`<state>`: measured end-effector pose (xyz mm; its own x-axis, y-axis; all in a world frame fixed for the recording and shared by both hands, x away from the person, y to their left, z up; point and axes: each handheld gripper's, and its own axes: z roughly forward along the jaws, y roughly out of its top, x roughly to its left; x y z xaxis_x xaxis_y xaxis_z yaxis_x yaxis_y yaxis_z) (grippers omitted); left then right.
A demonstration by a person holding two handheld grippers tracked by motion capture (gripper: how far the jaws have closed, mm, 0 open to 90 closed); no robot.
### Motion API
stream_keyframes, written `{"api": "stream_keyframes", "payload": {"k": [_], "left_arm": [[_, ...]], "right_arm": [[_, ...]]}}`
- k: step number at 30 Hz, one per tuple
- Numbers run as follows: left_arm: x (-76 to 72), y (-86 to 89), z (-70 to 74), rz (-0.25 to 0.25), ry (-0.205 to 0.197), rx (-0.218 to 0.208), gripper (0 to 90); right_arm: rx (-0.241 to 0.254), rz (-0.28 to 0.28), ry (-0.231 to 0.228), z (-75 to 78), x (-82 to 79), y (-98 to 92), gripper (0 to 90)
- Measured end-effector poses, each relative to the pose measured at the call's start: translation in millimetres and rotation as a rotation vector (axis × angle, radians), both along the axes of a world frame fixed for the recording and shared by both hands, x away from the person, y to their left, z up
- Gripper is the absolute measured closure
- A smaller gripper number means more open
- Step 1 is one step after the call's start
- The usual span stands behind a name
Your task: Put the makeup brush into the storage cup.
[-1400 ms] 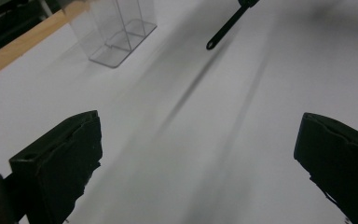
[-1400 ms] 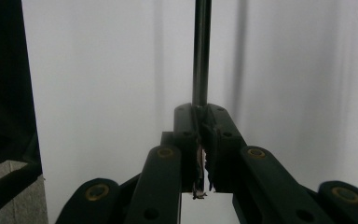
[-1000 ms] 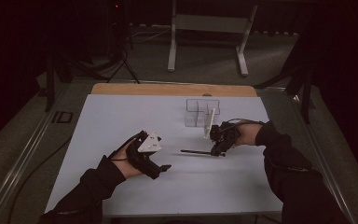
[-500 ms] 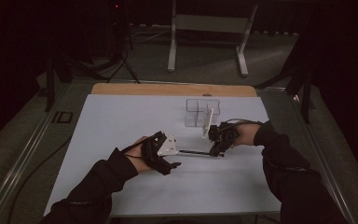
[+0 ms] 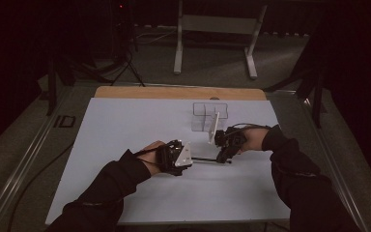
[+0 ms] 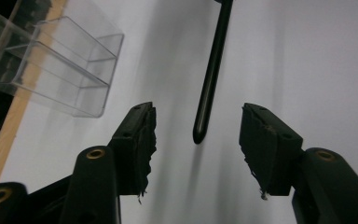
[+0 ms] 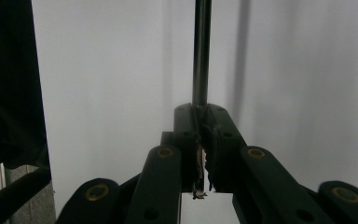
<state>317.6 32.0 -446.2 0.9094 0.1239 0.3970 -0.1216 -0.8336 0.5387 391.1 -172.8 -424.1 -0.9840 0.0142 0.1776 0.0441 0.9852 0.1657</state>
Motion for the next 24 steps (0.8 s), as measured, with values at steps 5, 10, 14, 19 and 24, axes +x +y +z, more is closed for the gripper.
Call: {"api": "stream_keyframes", "payload": {"k": [5, 10, 14, 19, 24], "left_arm": [[2.3, -5.1, -5.0, -0.015, 0.012, 0.040, 60.8], [3.4, -9.6, -8.0, -0.027, -0.002, 0.065, 72.4], [3.4, -12.6, -9.1, -0.047, -0.020, 0.098, 79.6], [0.3, -15.9, -12.5, -0.081, -0.037, 0.137, 85.0], [0.5, -14.7, -12.0, -0.135, -0.067, 0.134, 85.3]], "right_arm": [[0.002, 0.012, -0.003, -0.2, 0.3, 1.8, 83.5], [-0.004, 0.011, 0.000, -1.1, 0.1, 3.0, 83.6], [-0.008, 0.012, 0.003, -1.0, -0.9, 4.1, 83.5], [-0.011, 0.028, -0.001, -3.1, -0.9, 4.8, 83.4], [-0.020, 0.038, 0.000, -5.2, -1.2, 4.5, 76.8]]}}
